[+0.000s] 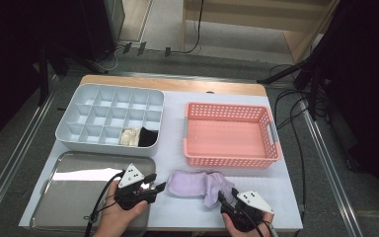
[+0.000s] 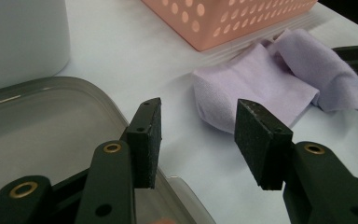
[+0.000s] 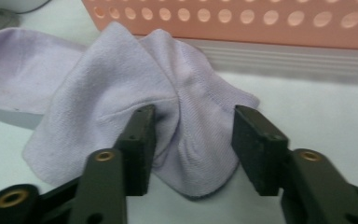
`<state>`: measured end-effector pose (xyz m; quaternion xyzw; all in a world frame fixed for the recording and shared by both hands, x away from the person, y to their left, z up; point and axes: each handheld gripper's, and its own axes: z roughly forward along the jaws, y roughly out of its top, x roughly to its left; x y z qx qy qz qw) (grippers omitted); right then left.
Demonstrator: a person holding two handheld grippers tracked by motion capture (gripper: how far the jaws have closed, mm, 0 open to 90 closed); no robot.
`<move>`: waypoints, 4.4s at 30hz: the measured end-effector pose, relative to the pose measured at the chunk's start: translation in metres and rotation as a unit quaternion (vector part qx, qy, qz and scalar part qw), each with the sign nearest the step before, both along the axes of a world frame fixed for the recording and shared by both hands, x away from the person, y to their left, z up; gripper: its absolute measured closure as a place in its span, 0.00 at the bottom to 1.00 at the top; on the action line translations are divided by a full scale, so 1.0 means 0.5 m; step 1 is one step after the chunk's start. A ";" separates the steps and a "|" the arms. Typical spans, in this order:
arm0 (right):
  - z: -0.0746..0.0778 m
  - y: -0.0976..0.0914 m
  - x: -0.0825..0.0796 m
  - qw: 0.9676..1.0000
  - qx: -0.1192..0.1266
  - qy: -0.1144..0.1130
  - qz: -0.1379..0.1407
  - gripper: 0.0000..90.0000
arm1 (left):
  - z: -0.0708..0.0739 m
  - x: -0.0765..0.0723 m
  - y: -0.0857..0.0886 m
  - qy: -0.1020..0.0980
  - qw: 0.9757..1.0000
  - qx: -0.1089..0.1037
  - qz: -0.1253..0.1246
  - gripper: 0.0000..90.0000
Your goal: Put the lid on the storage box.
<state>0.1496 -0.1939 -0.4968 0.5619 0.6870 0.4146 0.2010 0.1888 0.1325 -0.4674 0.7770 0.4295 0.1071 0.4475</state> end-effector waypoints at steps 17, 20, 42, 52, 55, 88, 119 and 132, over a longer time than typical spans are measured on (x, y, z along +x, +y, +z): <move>0.054 -0.015 -0.020 0.999 0.024 -0.031 -0.014 0.97 | -0.001 -0.001 -0.001 0.000 1.000 -0.001 0.000 0.59; 0.071 -0.014 -0.027 0.998 0.029 -0.055 -0.019 0.96 | -0.001 -0.002 -0.004 0.000 1.000 0.000 -0.001 0.59; 0.067 0.070 -0.022 0.993 0.076 -0.061 0.072 0.73 | 0.001 -0.003 -0.034 0.000 1.000 0.003 -0.007 0.58; 0.007 0.011 0.036 1.000 0.016 0.008 0.006 0.67 | -0.010 0.004 -0.048 0.026 0.999 0.021 -0.011 0.78; 0.002 0.018 0.043 1.000 0.007 0.015 0.010 0.85 | -0.011 0.009 -0.053 0.035 0.999 0.026 -0.015 0.90; 0.004 0.084 0.008 0.997 -0.017 -0.008 0.068 0.62 | -0.012 -0.039 -0.041 0.055 0.997 0.017 -0.048 0.64; 0.037 0.000 -0.012 0.999 -0.005 0.011 0.037 0.96 | 0.002 -0.029 -0.026 0.063 0.997 0.014 -0.035 0.72; 0.033 0.003 -0.008 0.999 -0.004 0.013 0.038 0.95 | -0.011 -0.037 -0.048 0.096 0.994 0.019 -0.047 0.61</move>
